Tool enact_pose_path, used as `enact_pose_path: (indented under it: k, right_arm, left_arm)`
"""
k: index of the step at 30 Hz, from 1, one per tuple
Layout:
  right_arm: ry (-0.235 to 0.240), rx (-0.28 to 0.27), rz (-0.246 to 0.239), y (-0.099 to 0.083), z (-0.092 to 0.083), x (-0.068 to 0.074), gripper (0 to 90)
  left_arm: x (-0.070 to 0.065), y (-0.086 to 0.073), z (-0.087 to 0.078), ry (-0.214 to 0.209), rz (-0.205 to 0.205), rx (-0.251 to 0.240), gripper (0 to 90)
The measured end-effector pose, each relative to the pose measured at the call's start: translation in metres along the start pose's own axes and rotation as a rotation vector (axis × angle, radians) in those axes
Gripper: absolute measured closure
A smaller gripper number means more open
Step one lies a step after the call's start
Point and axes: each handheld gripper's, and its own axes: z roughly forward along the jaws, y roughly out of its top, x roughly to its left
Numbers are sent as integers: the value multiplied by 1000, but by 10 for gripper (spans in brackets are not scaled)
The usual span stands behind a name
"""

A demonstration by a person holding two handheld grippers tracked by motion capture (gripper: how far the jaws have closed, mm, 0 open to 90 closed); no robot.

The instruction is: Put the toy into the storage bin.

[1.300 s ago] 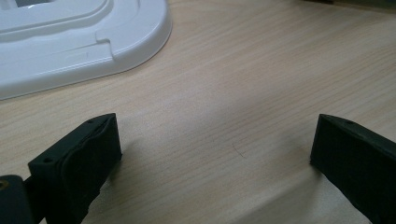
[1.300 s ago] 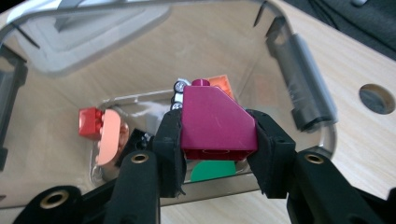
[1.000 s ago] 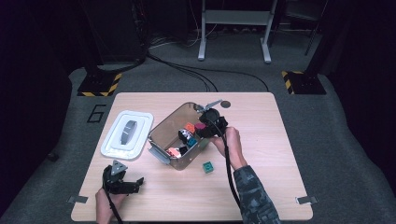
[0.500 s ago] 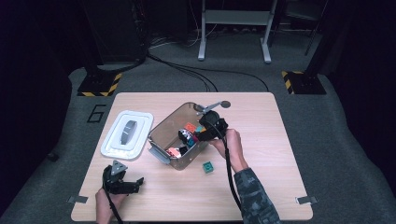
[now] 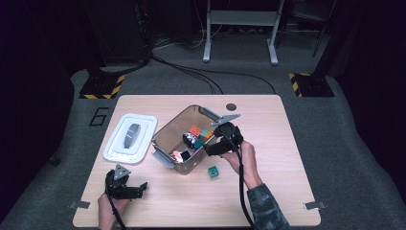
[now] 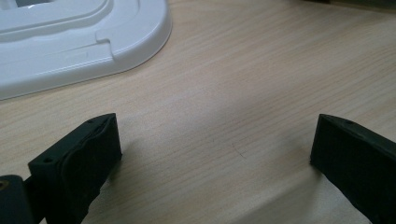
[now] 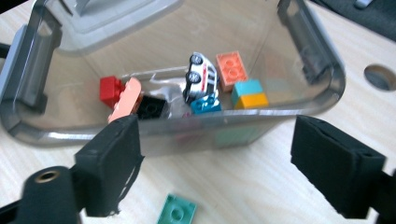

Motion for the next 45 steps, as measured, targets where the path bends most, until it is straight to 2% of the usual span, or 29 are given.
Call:
enact_pose_path:
  k: [8,18,24,27,28,29,32,33,34,36,38,45]
  right_arm:
    - [14,15,50,-29,5,1,108]
    - [32,80,107,-64,31,8,30]
    - [36,124,105,-80,47,14,0]
    - [26,123,105,-86,52,16,56]
    - [23,121,105,-87,53,17,123]
    - [4,122,102,-88,55,18,157]
    - [-1,129,100,-91,59,19,275]
    - [-13,129,103,-92,60,20,285]
    - [2,127,101,-92,62,20,317]
    - [-11,131,106,-93,64,20,348]
    - [5,134,103,-94,66,20,403]
    - [-2,146,93,-95,70,21,538]
  left_arm:
    - [0,0,0,1,2,2,14]
    - [0,0,0,2,-3,-1,14]
    - [0,0,0,1,-5,1,14]
    - [0,0,0,0,-5,2,14]
    - [0,0,0,0,3,3,14]
    - [0,0,0,2,3,1,14]
    - [0,0,0,1,-4,-1,14]
    - [0,0,0,1,-5,0,14]
    - [0,0,0,0,-5,2,14]
    - [0,0,0,0,-5,2,14]
    - [0,0,0,1,-3,2,14]
    - [0,0,0,-1,-7,2,14]
